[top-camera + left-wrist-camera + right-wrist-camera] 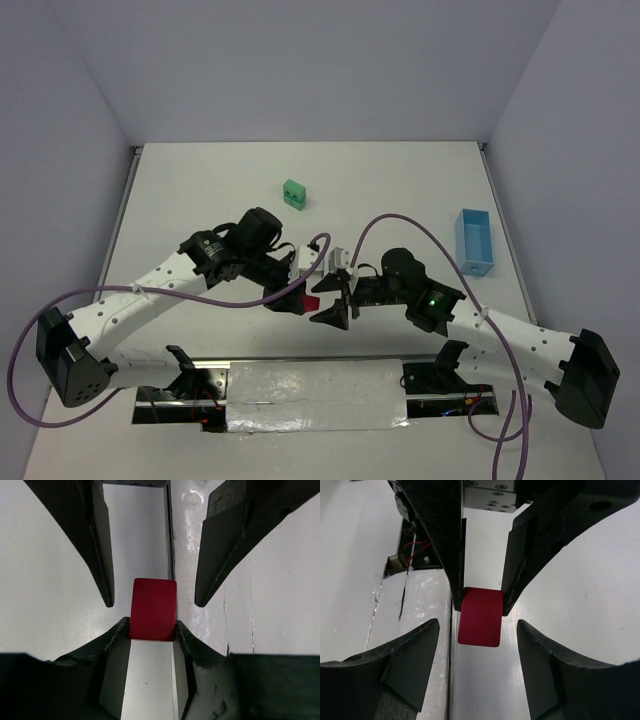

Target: Build the wood block tower

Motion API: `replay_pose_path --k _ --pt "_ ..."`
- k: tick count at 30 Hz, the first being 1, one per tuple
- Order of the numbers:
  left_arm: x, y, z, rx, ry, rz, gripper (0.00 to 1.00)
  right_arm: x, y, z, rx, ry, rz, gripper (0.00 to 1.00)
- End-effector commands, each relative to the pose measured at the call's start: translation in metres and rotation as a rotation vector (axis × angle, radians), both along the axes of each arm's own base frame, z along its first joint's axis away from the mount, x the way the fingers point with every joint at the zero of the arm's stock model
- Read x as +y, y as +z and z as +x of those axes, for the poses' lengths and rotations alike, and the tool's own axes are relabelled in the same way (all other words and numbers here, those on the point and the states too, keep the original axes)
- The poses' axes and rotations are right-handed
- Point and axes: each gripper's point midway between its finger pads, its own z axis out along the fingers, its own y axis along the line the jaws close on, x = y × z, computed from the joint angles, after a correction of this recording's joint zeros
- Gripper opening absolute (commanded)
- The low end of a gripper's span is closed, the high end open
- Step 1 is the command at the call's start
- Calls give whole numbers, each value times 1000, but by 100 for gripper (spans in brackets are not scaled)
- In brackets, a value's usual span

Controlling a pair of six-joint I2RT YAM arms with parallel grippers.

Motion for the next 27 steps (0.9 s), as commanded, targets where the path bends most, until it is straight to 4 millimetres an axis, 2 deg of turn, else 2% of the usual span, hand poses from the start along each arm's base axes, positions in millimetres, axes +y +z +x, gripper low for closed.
replay_pose_path --k 1,7,10,12,13,15,16,17,19,21,24,27 --pt "-3 12 2 -36 6 -35 3 7 18 4 -55 -5 22 70" --pt "-3 11 3 -32 12 -31 3 9 19 3 -61 -11 31 58" --pt "-3 9 5 -26 19 -22 4 10 21 2 -68 -7 40 48" --pt "-4 5 8 -23 35 -6 6 11 20 0 -69 4 37 32" --pt "-4 4 9 -24 40 -1 7 12 19 1 -67 5 31 0" --pt "-5 5 14 -36 60 0 12 12 18 2 -67 5 31 0" --pt "-4 7 16 -38 89 -1 17 13 17 2 -63 5 28 0" --pt "-1 6 26 -74 144 17 29 13 17 2 -62 2 26 0" --pt "2 16 40 -132 236 -5 41 11 18 5 -66 -21 30 0" --pt "6 25 54 -195 313 -22 99 8 18 7 -68 -44 40 0" --pt "12 50 66 -262 420 -90 99 0 28 15 -78 -112 79 0" --pt "14 82 65 -294 485 -229 100 -12 43 22 -79 -175 135 0"
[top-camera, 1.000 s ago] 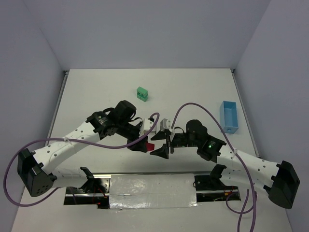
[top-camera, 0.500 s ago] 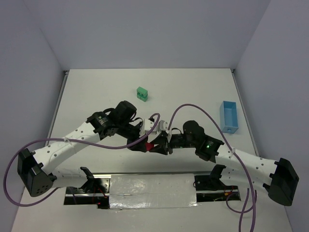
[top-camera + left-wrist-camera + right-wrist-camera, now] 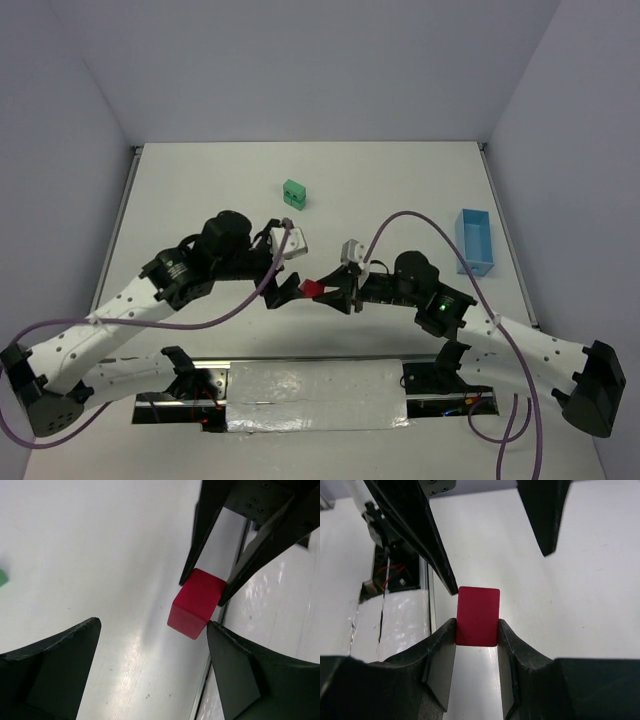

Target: Build the wood block tower

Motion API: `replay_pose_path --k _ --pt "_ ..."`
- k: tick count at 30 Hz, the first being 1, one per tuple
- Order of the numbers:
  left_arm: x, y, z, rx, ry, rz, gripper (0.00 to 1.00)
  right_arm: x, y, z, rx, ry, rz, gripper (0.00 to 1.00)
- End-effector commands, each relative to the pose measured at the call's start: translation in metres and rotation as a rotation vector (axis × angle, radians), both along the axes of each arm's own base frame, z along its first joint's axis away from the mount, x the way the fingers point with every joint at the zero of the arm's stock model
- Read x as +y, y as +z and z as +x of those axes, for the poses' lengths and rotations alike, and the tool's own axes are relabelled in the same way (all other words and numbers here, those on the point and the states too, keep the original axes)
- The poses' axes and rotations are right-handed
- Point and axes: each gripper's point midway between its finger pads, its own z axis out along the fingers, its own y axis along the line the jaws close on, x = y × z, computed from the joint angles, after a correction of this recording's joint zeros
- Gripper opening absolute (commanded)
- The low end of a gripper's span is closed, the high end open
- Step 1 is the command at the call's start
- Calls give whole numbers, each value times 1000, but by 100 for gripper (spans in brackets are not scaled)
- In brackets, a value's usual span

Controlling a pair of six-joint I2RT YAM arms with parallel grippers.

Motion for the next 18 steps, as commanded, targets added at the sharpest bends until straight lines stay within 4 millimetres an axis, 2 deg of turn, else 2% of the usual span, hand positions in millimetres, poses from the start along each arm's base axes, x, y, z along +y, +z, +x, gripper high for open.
replay_pose_path --k 1,3,4,6,8,9,10,12,14,15,18 --pt "2 60 13 -127 140 -235 100 -13 40 4 -42 -57 139 0" --pt "7 73 5 -144 161 -336 100 -21 49 9 -43 -86 178 0" --pt "2 90 2 -131 166 -436 100 -27 59 9 -48 -97 210 0" --pt "0 101 -7 -132 144 -524 99 -31 71 5 -8 -89 268 0" --pt "-7 117 -23 -152 45 -630 100 -37 86 1 32 -92 332 0" --pt "-8 115 -27 -148 23 -656 100 -38 95 -1 30 -85 371 0" --pt "-12 131 -38 -165 -44 -729 100 -40 100 -6 38 -71 398 0" --pt "-16 135 -48 -150 -105 -785 99 -42 117 -21 23 1 465 0" --pt "-16 153 -56 -185 -157 -861 100 -43 123 -29 18 37 493 0" --pt "-18 153 -59 -169 -174 -874 100 -44 129 -37 -5 75 512 0" --pt "-23 160 -65 -164 -235 -900 99 -46 138 -45 -21 113 536 0"
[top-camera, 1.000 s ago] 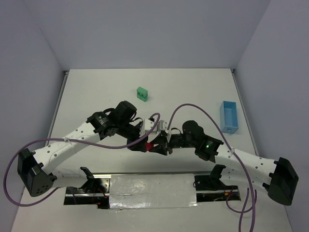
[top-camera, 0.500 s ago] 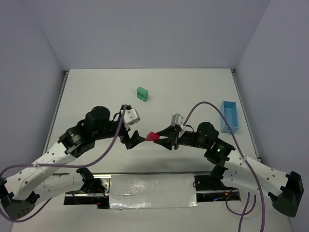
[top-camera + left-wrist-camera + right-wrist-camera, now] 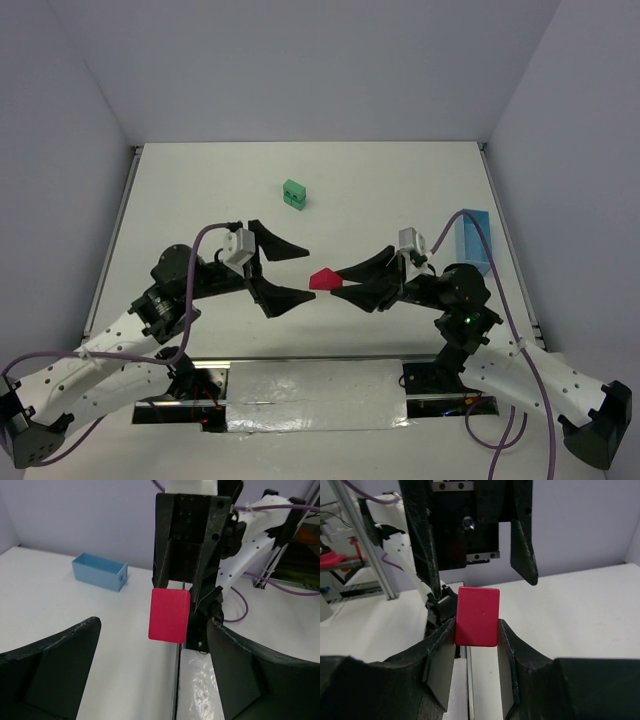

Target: Build the wood block tower

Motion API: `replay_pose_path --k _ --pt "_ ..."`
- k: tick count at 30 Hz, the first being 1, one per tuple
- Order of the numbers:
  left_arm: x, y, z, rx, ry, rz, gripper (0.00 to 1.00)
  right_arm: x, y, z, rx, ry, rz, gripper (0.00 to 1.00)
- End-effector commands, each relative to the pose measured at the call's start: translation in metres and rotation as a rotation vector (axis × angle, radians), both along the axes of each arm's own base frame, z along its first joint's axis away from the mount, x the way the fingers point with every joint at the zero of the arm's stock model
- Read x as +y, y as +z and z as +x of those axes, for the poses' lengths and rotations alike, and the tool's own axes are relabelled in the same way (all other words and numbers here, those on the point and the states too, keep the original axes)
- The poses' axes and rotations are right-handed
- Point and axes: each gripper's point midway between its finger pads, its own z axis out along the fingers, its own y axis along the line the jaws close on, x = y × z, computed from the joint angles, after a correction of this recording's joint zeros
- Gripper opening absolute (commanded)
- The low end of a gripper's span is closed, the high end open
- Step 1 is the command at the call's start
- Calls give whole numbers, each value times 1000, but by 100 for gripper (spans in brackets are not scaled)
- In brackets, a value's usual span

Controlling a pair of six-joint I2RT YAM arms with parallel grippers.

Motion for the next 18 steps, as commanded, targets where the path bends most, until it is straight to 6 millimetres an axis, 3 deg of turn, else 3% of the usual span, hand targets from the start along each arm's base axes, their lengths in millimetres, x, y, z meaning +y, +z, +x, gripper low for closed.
replay_pose_path --k 1,5,9,18 --pt "-1 55 -25 -120 -129 -169 99 -6 33 -24 -83 97 109 0" --pt "-5 51 -28 -120 -168 -150 96 -9 37 -29 -107 108 135 0" --pt "-4 47 -34 -114 -193 -146 77 -11 38 -33 -132 122 145 0" --pt "-5 41 -35 -86 -212 -129 73 -10 45 -31 -153 110 146 0"
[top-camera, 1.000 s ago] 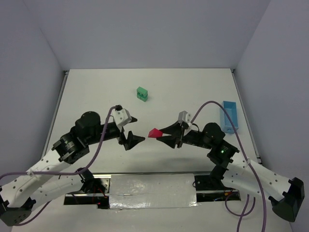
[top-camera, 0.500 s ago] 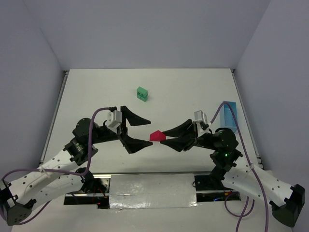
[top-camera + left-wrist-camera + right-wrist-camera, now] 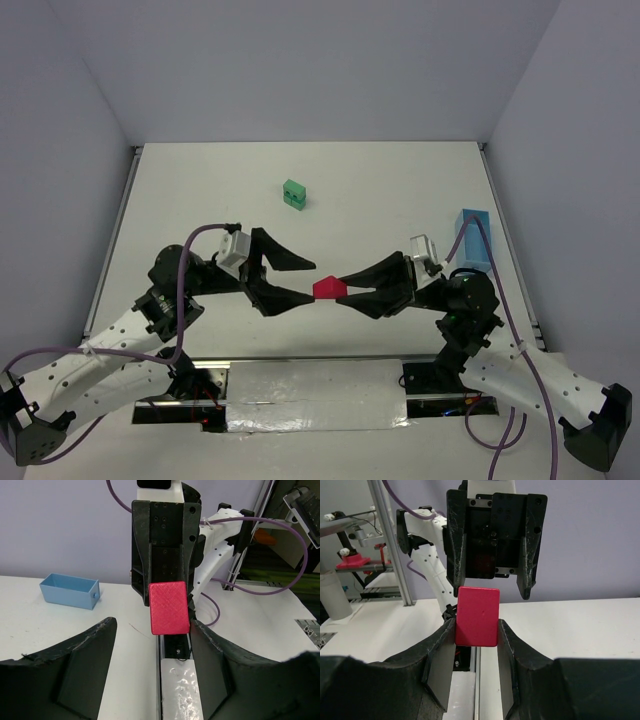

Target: Build the wood block tower

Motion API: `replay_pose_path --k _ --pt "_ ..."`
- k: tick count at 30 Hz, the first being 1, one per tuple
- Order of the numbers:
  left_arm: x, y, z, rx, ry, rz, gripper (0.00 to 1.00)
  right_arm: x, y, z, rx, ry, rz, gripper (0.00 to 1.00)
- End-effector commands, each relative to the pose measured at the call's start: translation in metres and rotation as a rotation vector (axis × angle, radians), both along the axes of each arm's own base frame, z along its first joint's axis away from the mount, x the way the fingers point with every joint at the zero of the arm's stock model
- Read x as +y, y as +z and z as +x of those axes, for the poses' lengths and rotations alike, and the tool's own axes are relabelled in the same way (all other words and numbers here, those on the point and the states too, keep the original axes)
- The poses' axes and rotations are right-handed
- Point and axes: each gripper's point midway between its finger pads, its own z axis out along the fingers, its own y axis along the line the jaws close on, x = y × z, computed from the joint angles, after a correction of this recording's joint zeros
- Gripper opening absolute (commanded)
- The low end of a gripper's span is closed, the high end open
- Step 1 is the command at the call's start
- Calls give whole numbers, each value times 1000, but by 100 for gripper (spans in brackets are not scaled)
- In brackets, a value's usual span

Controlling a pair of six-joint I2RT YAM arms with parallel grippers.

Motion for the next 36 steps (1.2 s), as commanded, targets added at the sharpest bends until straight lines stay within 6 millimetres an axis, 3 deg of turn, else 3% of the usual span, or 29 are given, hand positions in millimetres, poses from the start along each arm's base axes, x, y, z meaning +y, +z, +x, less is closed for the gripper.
replay_pose_path --k 1,8,13,17,19,23,25,26,27,29,30,31,36 --pt "2 16 -9 -50 -38 -43 73 -5 21 -3 -67 -9 55 0" --pt "-1 14 -6 -41 -44 -25 71 -2 22 8 -46 -55 48 0" --pt "-4 12 -5 -39 -53 -18 51 0 25 13 -40 -67 45 0" --pt "-5 12 -4 -37 -51 -10 22 1 26 13 -44 -62 45 0" --pt "-5 13 -3 -40 -48 -7 19 1 25 13 -43 -65 42 0" --pt "-3 16 -1 -44 -23 -9 0 3 19 13 -42 -55 25 0" --pt "-2 15 1 -51 -5 2 0 5 14 12 -47 -43 4 16" --pt "-2 14 2 -52 -2 8 0 6 10 10 -48 -31 -10 29" --pt "-1 10 1 -55 -3 23 0 8 5 9 -40 -21 -36 53" --pt "-1 5 -3 -64 -24 45 0 9 1 6 -66 -5 -74 76" --pt "-1 -3 -6 -69 -44 74 0 9 -7 8 -39 -9 -118 94" --pt "0 -6 -7 -70 -47 89 0 8 -1 7 -45 -11 -123 100" --pt "3 -20 -9 -89 -51 158 0 4 0 4 -59 -13 -186 100"
